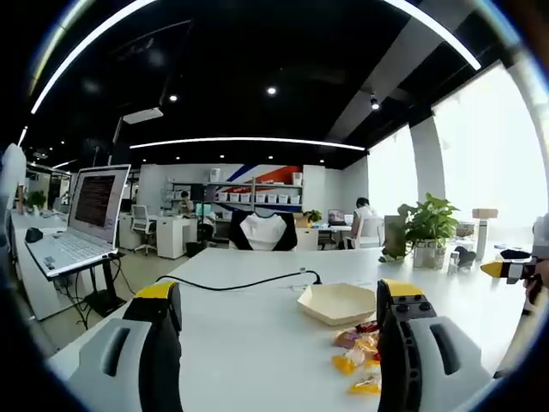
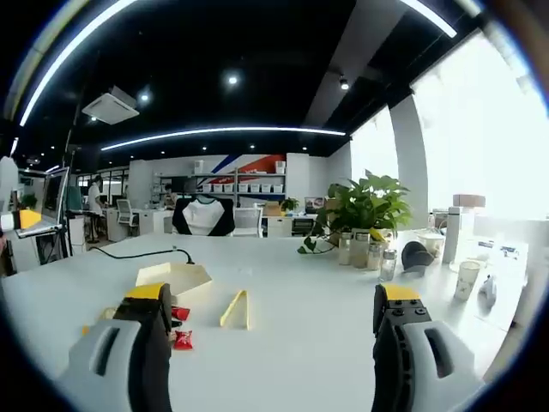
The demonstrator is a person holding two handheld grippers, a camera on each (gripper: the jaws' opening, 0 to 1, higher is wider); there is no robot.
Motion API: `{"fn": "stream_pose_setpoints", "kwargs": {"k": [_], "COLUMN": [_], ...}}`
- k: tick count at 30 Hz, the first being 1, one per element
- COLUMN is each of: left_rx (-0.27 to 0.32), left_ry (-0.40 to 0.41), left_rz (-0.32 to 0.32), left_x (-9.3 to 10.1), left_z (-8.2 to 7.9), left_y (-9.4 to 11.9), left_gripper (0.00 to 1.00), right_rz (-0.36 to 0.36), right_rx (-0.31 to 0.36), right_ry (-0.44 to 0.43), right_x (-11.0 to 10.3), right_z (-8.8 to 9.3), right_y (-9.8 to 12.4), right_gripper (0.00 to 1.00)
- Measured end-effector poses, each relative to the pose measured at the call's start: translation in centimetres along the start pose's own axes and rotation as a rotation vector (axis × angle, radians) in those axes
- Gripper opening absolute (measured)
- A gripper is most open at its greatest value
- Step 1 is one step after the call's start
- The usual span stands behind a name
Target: Place the target food into the container with the food tongs after gripping and lifting it, then release it inside without dropping or visibly crushing the food.
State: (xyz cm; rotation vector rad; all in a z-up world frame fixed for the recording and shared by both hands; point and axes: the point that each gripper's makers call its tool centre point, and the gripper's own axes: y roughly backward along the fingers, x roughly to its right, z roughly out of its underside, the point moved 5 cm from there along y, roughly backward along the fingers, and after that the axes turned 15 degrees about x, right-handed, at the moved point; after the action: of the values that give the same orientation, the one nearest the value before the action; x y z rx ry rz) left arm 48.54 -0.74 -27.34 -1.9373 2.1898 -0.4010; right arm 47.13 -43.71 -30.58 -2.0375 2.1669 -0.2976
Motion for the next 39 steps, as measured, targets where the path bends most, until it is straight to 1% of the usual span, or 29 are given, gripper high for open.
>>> {"fn": "stream_pose_setpoints", "kwargs": {"k": [11, 13, 14, 16, 21, 22, 23, 25, 26, 37, 39], "left_rx": [-0.003, -0.002, -0.006, -0.005, -0.005, -0.004, -0.003, 0.003, 0.0, -0.009, -0.013], "left_ry": [0.004, 0.007, 0.018, 0.025, 0.017, -0.017, -0.024, -0.007, 0.011, 0.017, 0.032], "left_rz": [0.011, 0.011, 0.016, 0.017, 0.021, 0.029, 0.03, 0.035, 0.05, 0.067, 0.083], "left_x": [0.4, 0.4, 0.3, 0.3, 0.3, 0.3, 0.3, 0.4, 0.7, 1.2, 1.5], "left_z": [-0.1, -0.1, 0.0, 0.0, -0.1, -0.2, -0.2, -0.3, -0.3, -0.1, -0.1], "left_y": [-0.1, -0.1, -0.2, -0.2, -0.2, -0.2, -0.2, -0.2, -0.3, -0.4, -0.6], "left_gripper": [1.0, 1.0, 1.0, 1.0, 1.0, 1.0, 1.0, 1.0, 1.0, 1.0, 1.0], "right_rz": [-0.002, -0.006, -0.015, -0.016, -0.015, -0.013, -0.012, -0.015, -0.015, -0.021, -0.02], "right_rx": [-0.006, -0.006, -0.016, -0.012, -0.007, -0.007, -0.007, -0.008, -0.008, -0.007, -0.007], "right_ry": [-0.002, 0.008, 0.016, 0.006, 0.001, 0.0, 0.0, -0.003, 0.0, -0.011, -0.011], "right_x": [-0.1, -0.1, -0.2, -0.4, -0.6, -0.5, -0.5, -0.6, -0.6, -0.6, -0.6], "right_z": [0.1, 0.1, 0.3, 0.1, 0.1, 0.1, 0.1, 0.1, 0.1, 0.1, 0.1], "right_y": [0.0, 0.0, -0.1, 0.0, -0.1, -0.1, -0.1, -0.1, -0.1, 0.3, 0.3], "right_gripper": [1.0, 1.0, 1.0, 1.0, 1.0, 1.0, 1.0, 1.0, 1.0, 1.0, 1.0]}}
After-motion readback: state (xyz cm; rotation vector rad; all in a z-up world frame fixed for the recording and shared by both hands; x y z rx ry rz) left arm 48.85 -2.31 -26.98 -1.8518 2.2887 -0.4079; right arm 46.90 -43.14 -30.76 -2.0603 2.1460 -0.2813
